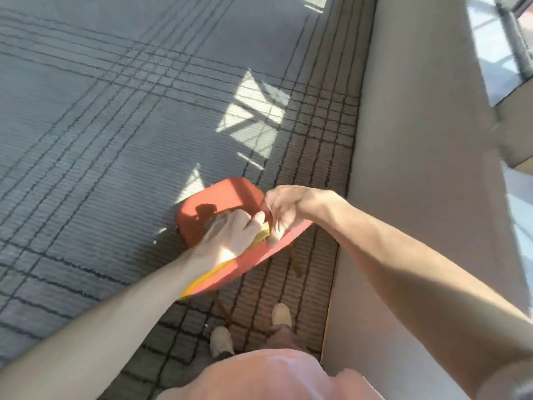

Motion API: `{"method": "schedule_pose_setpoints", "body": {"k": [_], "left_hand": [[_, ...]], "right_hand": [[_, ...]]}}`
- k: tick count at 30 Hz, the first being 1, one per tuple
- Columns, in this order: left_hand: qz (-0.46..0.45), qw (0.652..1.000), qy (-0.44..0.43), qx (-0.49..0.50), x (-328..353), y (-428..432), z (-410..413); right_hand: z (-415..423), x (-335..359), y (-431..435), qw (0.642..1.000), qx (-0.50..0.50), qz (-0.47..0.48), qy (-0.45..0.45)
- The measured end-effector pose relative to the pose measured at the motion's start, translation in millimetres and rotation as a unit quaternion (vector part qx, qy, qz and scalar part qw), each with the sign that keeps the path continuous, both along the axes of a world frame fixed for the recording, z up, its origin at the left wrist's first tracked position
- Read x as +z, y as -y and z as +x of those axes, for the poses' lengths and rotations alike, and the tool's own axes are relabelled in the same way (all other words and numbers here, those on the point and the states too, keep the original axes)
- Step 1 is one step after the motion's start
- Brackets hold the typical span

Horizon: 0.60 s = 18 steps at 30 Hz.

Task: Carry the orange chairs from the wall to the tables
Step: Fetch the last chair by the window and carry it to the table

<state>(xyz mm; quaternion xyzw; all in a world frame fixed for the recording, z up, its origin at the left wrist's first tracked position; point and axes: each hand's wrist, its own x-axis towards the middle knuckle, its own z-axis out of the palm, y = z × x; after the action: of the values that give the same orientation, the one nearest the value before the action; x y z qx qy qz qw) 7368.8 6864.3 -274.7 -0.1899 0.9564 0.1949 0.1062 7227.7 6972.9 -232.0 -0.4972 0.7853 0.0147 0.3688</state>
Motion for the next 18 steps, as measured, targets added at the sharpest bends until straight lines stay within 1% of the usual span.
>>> {"method": "schedule_pose_setpoints", "body": {"k": [1,2,4,7,9,11,13,15,17,18], "left_hand": [[0.033,0.997,-0.031,0.056,6.4,3.6,-1.1],[0.039,0.992,-0.068,0.101,5.2,11.0,-3.6],[0.013,0.981,-0.118,0.154,6.7,23.5,-12.2],[-0.034,0.974,-0.138,0.176,18.3,35.9,-26.8],[-0.066,0.960,-0.147,0.227,23.6,47.1,-37.3],[-0.107,0.952,-0.153,0.244,25.9,50.5,-43.6],[-0.111,0.943,-0.162,0.269,31.2,58.4,-57.9],[-0.113,0.935,-0.176,0.288,37.9,79.0,-76.1],[-0.123,0.928,-0.186,0.298,43.5,104.6,-90.8],[-0.129,0.927,-0.189,0.298,44.5,117.3,-98.4]], "right_hand": [[-3.5,0.9,10.6,0.999,0.024,-0.025,0.014],[-6.9,5.1,21.9,0.998,0.053,-0.025,0.000],[-18.4,17.8,55.2,0.996,0.073,-0.049,-0.011],[-29.7,32.2,79.6,0.993,0.051,-0.102,-0.023],[-40.4,35.4,94.5,0.992,0.058,-0.110,-0.014],[-46.1,34.9,100.6,0.992,0.053,-0.113,0.009],[-62.2,34.8,113.7,0.993,0.057,-0.106,0.015],[-75.4,34.9,129.8,0.992,0.032,-0.122,0.026],[-84.4,29.9,149.4,0.987,0.020,-0.159,0.021],[-88.9,27.4,158.0,0.983,0.016,-0.185,-0.001]]}}
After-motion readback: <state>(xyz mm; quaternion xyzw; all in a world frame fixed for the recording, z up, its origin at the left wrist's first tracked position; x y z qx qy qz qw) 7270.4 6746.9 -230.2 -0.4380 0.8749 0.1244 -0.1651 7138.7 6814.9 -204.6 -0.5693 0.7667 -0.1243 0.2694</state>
